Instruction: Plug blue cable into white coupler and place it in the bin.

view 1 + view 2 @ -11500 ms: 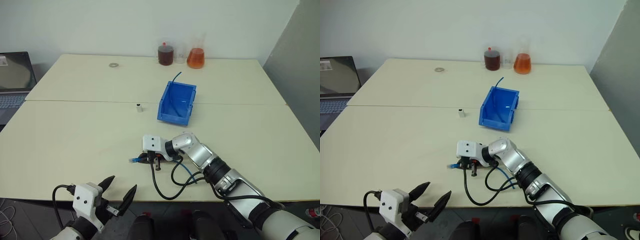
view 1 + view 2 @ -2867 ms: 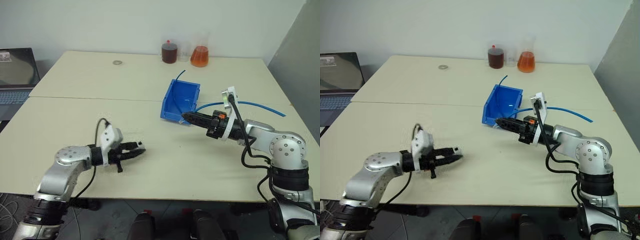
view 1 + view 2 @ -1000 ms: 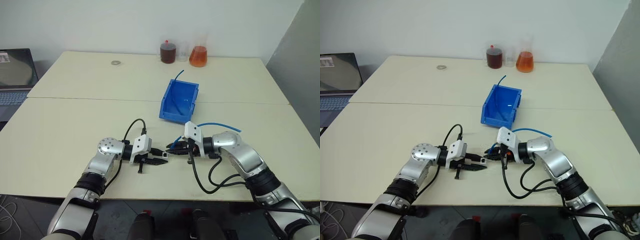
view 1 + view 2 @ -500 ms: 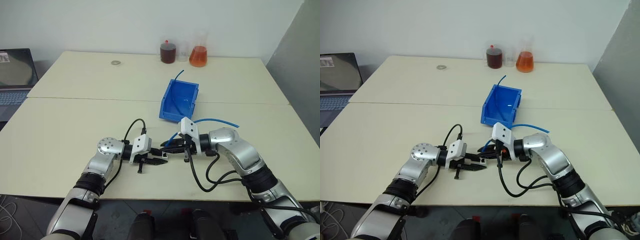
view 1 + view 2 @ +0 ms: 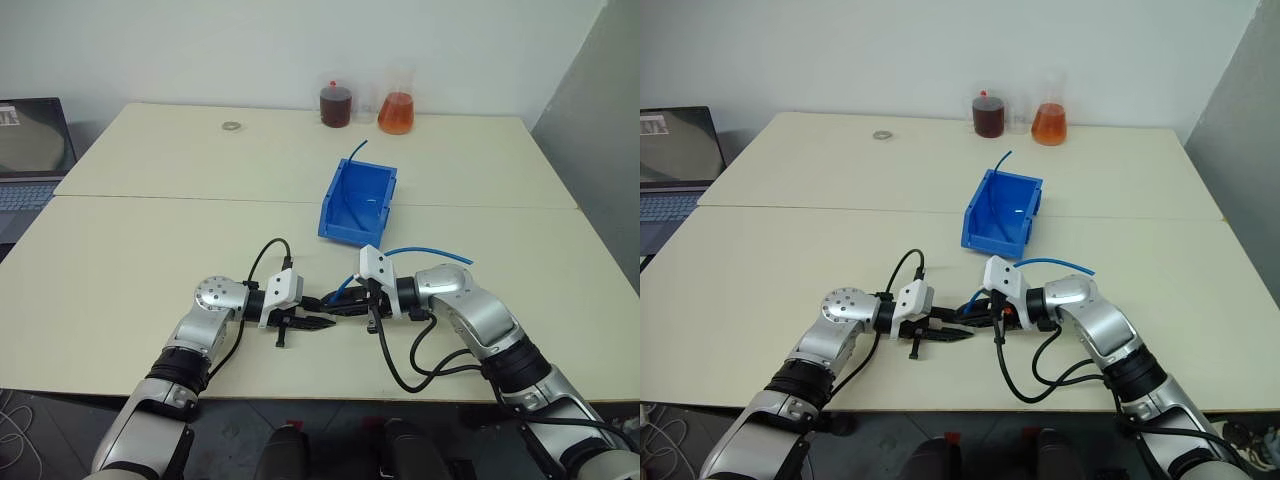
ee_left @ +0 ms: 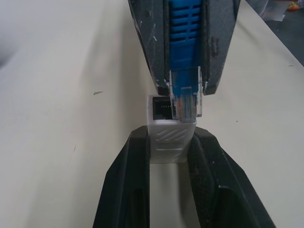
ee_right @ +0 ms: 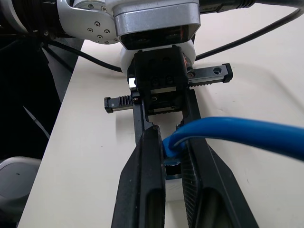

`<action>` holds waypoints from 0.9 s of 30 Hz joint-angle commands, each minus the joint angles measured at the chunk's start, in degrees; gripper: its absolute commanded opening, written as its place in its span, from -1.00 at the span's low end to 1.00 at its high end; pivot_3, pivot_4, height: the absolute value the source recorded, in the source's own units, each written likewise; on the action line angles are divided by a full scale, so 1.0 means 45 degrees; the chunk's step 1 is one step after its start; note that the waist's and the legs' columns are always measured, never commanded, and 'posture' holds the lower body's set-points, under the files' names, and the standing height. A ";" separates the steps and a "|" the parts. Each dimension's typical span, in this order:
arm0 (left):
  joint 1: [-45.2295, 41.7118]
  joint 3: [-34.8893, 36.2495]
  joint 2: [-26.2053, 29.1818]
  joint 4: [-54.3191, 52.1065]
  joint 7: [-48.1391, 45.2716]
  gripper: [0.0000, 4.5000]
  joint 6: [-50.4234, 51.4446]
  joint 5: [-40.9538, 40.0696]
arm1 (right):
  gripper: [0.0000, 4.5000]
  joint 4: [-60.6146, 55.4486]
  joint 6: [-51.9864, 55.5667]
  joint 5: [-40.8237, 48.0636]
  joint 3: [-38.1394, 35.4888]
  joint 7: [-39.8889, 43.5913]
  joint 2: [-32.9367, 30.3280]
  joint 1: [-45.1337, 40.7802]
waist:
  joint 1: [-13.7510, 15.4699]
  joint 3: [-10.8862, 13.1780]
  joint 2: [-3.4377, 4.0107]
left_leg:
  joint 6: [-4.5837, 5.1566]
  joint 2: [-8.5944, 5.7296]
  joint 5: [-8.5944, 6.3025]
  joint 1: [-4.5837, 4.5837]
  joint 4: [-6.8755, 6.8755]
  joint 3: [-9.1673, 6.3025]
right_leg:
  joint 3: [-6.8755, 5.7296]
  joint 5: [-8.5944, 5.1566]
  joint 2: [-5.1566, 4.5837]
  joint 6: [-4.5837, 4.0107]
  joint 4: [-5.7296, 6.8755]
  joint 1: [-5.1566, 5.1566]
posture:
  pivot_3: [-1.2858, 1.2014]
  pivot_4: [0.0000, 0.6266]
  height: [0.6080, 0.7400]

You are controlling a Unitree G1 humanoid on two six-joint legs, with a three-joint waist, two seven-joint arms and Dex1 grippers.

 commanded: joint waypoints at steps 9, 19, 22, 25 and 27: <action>0.0024 0.0042 -0.0025 -0.0261 -0.0039 -0.66 -0.0089 0.0001 | -0.91 0.0757 -0.0331 -0.0405 -0.0060 0.0368 -0.0216 -0.0466 | 0.0003 0.0000 0.0000 | 0.0000 0.0000 0.0000 -0.0001 0.0001 0.0000 | 0.0000 0.0000 0.0000 0.0000 0.0001 0.0001 | 0.03 -0.52 1.00; 0.0067 0.0063 0.0038 -0.0272 -0.0059 -0.66 -0.0158 0.0014 | -0.91 0.0965 -0.0706 -0.0699 0.0193 0.0857 -0.0342 -0.0531 | 0.0003 -0.0001 0.0001 | 0.0000 0.0000 0.0000 0.0002 0.0001 0.0002 | 0.0001 0.0000 0.0000 0.0000 0.0005 0.0000 | 0.03 -0.52 1.00; 0.0062 0.0060 0.0025 -0.0274 -0.0043 -0.66 -0.0172 0.0021 | -0.91 0.1052 -0.0825 -0.0843 0.0227 0.0982 -0.0334 -0.0561 | 0.0003 -0.0001 0.0001 | 0.0000 0.0000 0.0000 0.0002 0.0001 0.0001 | 0.0001 0.0000 0.0000 0.0000 0.0005 0.0000 | 0.03 -0.52 1.00; 0.0061 0.0054 0.0014 -0.0278 -0.0042 -0.66 -0.0184 0.0023 | -0.91 0.1219 -0.0904 -0.0927 0.0205 0.1018 -0.0298 -0.0627 | 0.0003 -0.0001 0.0001 | 0.0000 -0.0001 0.0000 0.0001 0.0002 0.0002 | 0.0001 0.0001 0.0000 -0.0001 0.0005 0.0001 | 0.03 -0.52 1.00; 0.0073 0.0055 0.0011 -0.0301 -0.0033 -0.66 -0.0179 0.0020 | -0.91 0.1415 -0.1080 -0.1077 0.0225 0.1029 -0.0331 -0.0714 | 0.0003 -0.0001 0.0001 | -0.0001 0.0000 0.0001 0.0002 0.0002 0.0002 | 0.0001 0.0000 0.0000 -0.0001 0.0006 0.0001 | 0.03 -0.52 1.00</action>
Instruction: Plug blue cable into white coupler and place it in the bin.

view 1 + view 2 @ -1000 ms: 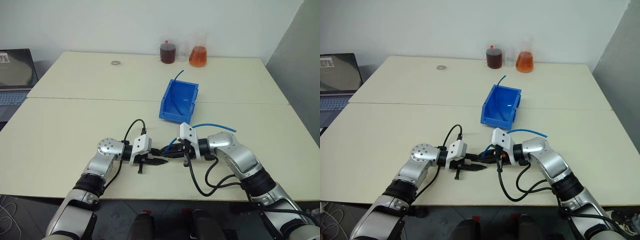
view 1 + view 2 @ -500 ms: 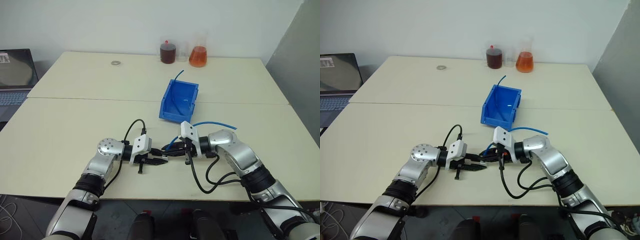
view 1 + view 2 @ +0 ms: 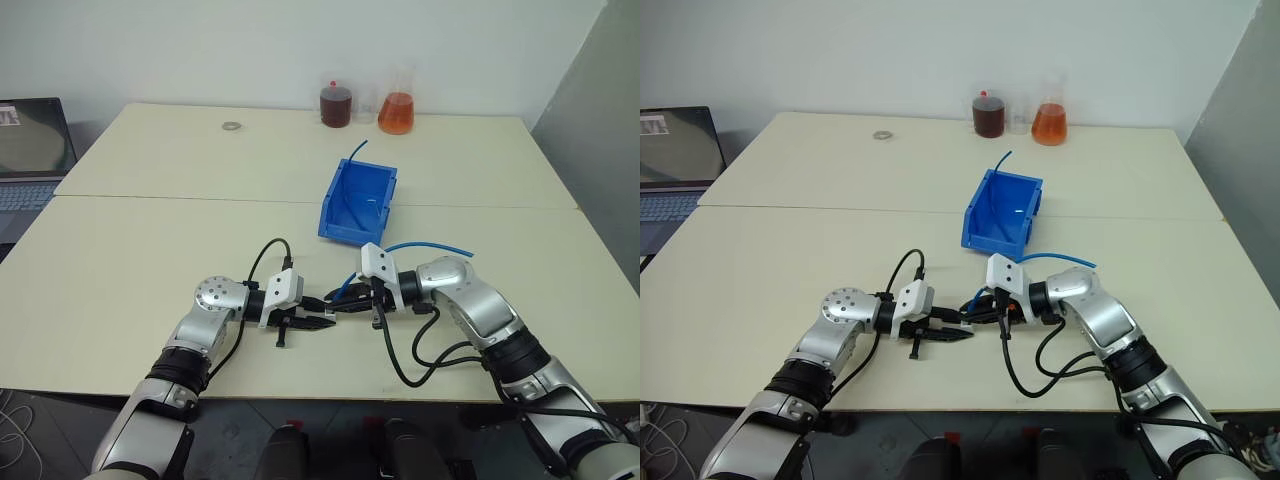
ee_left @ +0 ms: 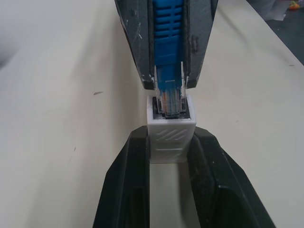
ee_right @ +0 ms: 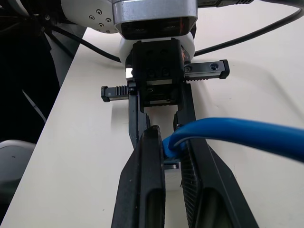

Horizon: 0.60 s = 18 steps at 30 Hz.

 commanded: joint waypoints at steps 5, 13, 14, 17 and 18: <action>0.0136 0.0057 0.0035 -0.0386 -0.0032 -0.66 -0.0133 -0.0016 | -0.91 0.0836 -0.0452 -0.0748 0.0178 0.0188 -0.0259 -0.0267 | 0.0001 0.0000 0.0001 | 0.0000 0.0000 0.0000 0.0006 0.0000 0.0001 | 0.0000 0.0000 0.0000 0.0000 0.0002 0.0003 | 0.03 -0.52 1.00; 0.0053 0.0043 -0.0021 -0.0308 -0.0009 -0.66 -0.0148 -0.0012 | -0.91 0.1074 -0.0575 -0.0858 0.0166 0.0405 -0.0250 -0.0491 | 0.0001 -0.0002 0.0002 | 0.0000 0.0000 0.0000 0.0017 0.0001 0.0003 | 0.0003 0.0000 0.0000 0.0000 0.0010 0.0009 | 0.03 -0.52 1.00; 0.0043 0.0044 -0.0024 -0.0294 -0.0003 -0.66 -0.0156 -0.0007 | -0.91 0.1107 -0.0589 -0.0868 0.0153 0.0428 -0.0263 -0.0521 | 0.0002 -0.0002 0.0002 | 0.0000 0.0000 0.0000 0.0017 0.0001 0.0003 | 0.0003 0.0000 0.0000 0.0000 0.0011 0.0009 | 0.03 -0.52 1.00; 0.0020 0.0049 -0.0033 -0.0285 0.0023 -0.66 -0.0152 0.0001 | -0.91 0.1100 -0.0556 -0.0899 0.0158 0.0387 -0.0194 -0.0531 | 0.0003 -0.0002 0.0002 | 0.0000 0.0000 0.0001 0.0017 0.0001 0.0003 | 0.0003 0.0000 0.0000 0.0000 0.0012 0.0009 | 0.03 -0.52 1.00; 0.0027 0.0050 -0.0035 -0.0312 0.0036 -0.66 -0.0147 0.0000 | -0.91 0.0976 -0.0491 -0.0898 0.0208 0.0331 -0.0122 -0.0450 | 0.0004 -0.0002 0.0002 | 0.0000 0.0000 0.0001 0.0017 0.0001 0.0003 | 0.0003 0.0000 0.0000 0.0000 0.0012 0.0009 | 0.03 -0.52 1.00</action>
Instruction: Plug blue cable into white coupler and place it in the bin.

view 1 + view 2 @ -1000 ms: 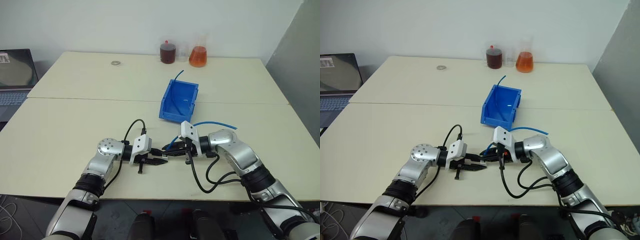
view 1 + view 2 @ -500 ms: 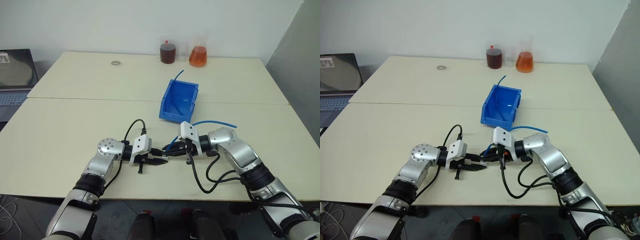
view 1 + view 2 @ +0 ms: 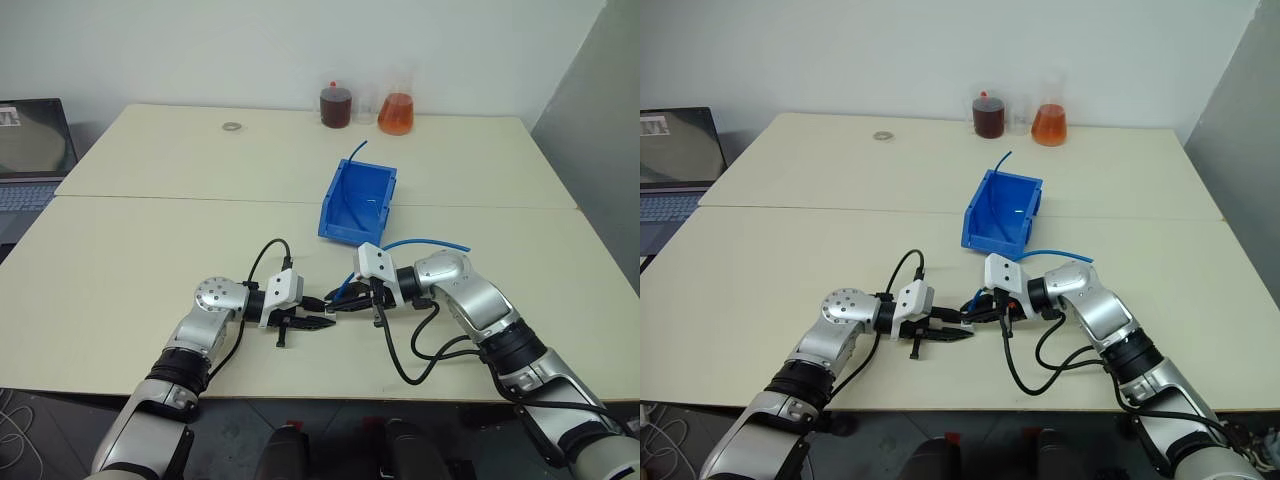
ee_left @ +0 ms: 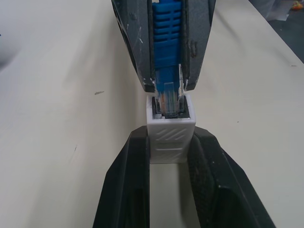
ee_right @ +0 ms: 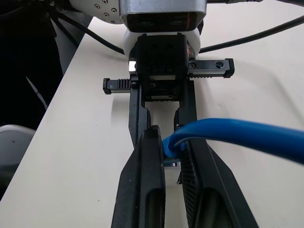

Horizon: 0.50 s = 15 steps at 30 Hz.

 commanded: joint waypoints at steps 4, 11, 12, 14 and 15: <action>0.0012 0.0054 -0.0029 -0.0412 0.0012 -0.66 -0.0093 -0.0016 | -0.91 -0.0172 0.0363 -0.0524 0.0271 -0.0524 0.0216 0.0422 | 0.0000 -0.0001 -0.0001 | 0.0000 0.0000 0.0000 0.0001 0.0000 -0.0001 | 0.0000 0.0000 0.0000 0.0000 0.0003 0.0000 | 0.03 -0.52 1.00; 0.0084 0.0127 0.0096 -0.0499 0.0060 -0.66 -0.0064 -0.0047 | -0.91 0.0386 -0.0093 -0.0907 0.0276 -0.1046 0.0615 0.0665 | -0.0013 -0.0005 -0.0001 | 0.0000 0.0000 0.0000 0.0030 0.0001 0.0007 | 0.0010 -0.0004 0.0000 -0.0005 0.0035 0.0003 | 0.03 -0.52 1.00; 0.0107 0.0136 0.0127 -0.0518 0.0064 -0.66 -0.0060 -0.0056 | -0.91 0.0524 -0.0264 -0.1008 0.0318 -0.1078 0.0622 0.0719 | -0.0017 -0.0005 -0.0002 | 0.0000 0.0000 0.0000 0.0044 0.0001 0.0012 | 0.0015 -0.0009 0.0000 -0.0010 0.0048 0.0005 | 0.03 -0.52 1.00; 0.0129 0.0140 0.0157 -0.0545 0.0072 -0.66 -0.0054 -0.0070 | -0.91 0.0742 -0.0570 -0.1187 0.0409 -0.1067 0.0617 0.0818 | -0.0023 -0.0005 -0.0002 | 0.0000 0.0001 0.0000 0.0080 -0.0001 0.0018 | 0.0023 -0.0037 0.0001 0.0006 0.0076 0.0016 | 0.03 -0.52 1.00; 0.0139 0.0141 0.0174 -0.0562 0.0079 -0.66 -0.0044 -0.0080 | -0.91 0.0896 -0.0732 -0.1282 0.0446 -0.1077 0.0645 0.0872 | -0.0030 -0.0006 -0.0002 | 0.0000 0.0001 0.0001 0.0090 -0.0002 0.0017 | 0.0025 -0.0049 0.0004 0.0014 0.0090 0.0017 | 0.03 -0.52 1.00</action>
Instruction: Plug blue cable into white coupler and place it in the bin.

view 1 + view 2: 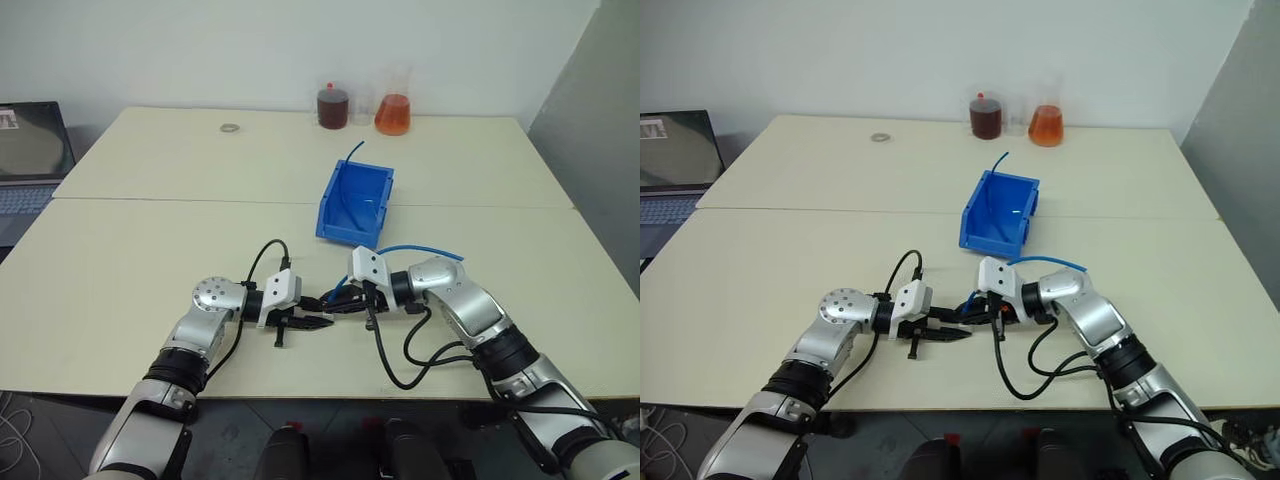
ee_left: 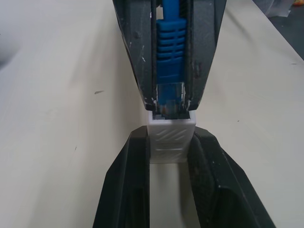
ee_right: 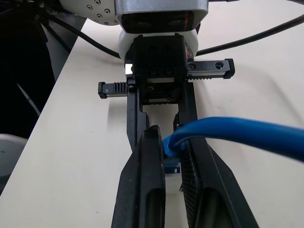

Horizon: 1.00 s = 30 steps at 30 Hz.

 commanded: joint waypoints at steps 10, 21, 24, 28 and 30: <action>0.0054 0.0121 0.0096 -0.0623 0.0073 -0.66 0.0000 -0.0143 | -0.91 0.2305 -0.1327 -0.1288 0.0660 -0.0476 0.0376 0.0625 | -0.0076 -0.0054 -0.0004 | 0.0009 0.0011 0.0005 0.0051 -0.0001 -0.0010 | 0.0022 -0.0009 0.0029 -0.0003 0.0047 0.0009 | 0.03 -0.52 1.00; 0.0217 0.0331 0.0144 -0.1261 0.0037 -0.27 0.1058 -0.0710 | -0.91 0.2560 -0.0760 -0.0904 -0.0147 -0.0593 0.0484 0.0526 | -0.0224 -0.0095 -0.0006 | 0.0014 0.0026 0.0007 0.0219 -0.0036 -0.0021 | 0.0030 -0.0035 0.0056 -0.0057 0.0046 0.0150 | 0.03 -0.52 1.00; 0.0563 0.0762 0.0211 -0.2167 0.0619 0.05 0.1945 -0.1110 | -0.91 0.1102 0.0496 -0.0212 -0.0851 -0.0979 0.0455 0.0699 | -0.0260 -0.0094 -0.0006 | 0.0013 0.0029 0.0006 0.0223 -0.0040 -0.0025 | 0.0028 -0.0037 0.0055 -0.0059 0.0045 0.0157 | 0.03 -0.52 1.00; 0.1687 0.1490 0.0677 -0.4395 0.1591 0.38 0.3655 -0.1704 | -0.91 -0.1514 0.3218 0.1212 -0.2145 -0.1912 0.0668 0.0869 | -0.0290 -0.0077 0.0002 | 0.0012 0.0035 0.0006 0.0218 -0.0044 -0.0029 | 0.0026 -0.0038 0.0055 -0.0062 0.0044 0.0156 | 0.03 -0.52 1.00; 0.2438 0.2038 0.1047 -0.5900 0.2221 0.59 0.4845 -0.2189 | -0.91 -0.2738 0.4885 0.2083 -0.3106 -0.2743 0.0909 0.0608 | -0.0297 -0.0059 0.0004 | 0.0011 0.0040 0.0005 0.0201 -0.0049 -0.0026 | 0.0025 -0.0041 0.0056 -0.0065 0.0043 0.0135 | 0.03 -0.52 1.00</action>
